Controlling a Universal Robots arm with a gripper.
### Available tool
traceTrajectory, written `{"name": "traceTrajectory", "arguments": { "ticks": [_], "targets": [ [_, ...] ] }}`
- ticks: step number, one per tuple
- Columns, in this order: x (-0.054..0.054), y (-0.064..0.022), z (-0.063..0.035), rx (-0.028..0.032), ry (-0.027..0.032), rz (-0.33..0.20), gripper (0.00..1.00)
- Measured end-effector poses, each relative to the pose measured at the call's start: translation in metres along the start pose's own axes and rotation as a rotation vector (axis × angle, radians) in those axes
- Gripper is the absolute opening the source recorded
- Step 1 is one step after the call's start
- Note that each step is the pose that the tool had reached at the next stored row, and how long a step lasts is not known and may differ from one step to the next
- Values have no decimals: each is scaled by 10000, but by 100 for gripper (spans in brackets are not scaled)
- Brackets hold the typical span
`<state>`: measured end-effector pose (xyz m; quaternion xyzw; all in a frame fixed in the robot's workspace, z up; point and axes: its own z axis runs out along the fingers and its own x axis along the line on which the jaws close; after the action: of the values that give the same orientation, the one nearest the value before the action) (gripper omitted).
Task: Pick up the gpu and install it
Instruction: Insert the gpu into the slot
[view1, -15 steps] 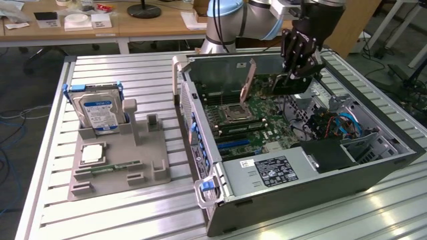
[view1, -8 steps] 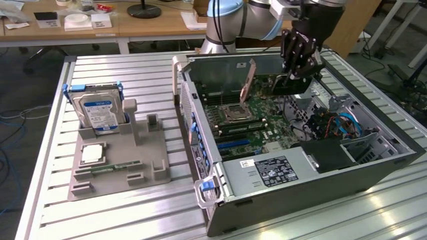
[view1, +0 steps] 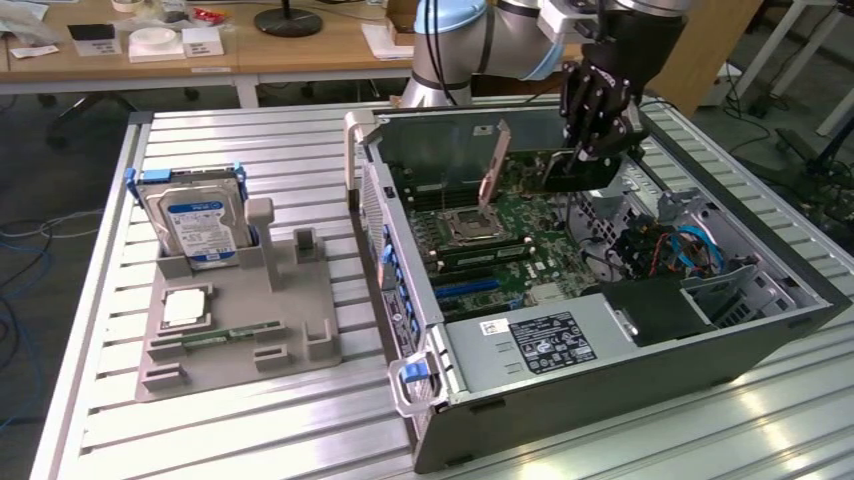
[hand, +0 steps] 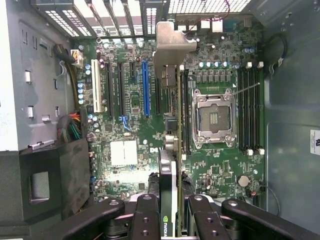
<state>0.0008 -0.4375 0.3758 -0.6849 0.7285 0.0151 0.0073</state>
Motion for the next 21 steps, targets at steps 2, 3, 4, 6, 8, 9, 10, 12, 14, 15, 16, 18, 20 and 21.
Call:
{"name": "traceTrajectory", "arguments": {
  "ticks": [2,3,4,6,8,9,10,12,14,15,16,18,20,21],
  "targets": [
    [1,14,0,5,0,-2,27],
    [1,21,1,7,-2,-2,27],
    [1,26,3,7,-2,-2,27],
    [3,28,23,8,-4,-4,27],
    [3,30,39,7,-1,-3,27],
    [3,31,45,7,0,-2,27],
    [3,32,51,7,-1,-3,27],
    [4,33,61,7,-1,-2,27],
    [4,33,61,7,1,-3,27],
    [4,34,61,7,0,-2,27],
    [4,38,62,7,-1,0,27],
    [6,52,63,12,-4,-2,27],
    [12,71,64,20,-7,-3,27],
    [13,81,64,23,-6,-3,27]
  ]
}}
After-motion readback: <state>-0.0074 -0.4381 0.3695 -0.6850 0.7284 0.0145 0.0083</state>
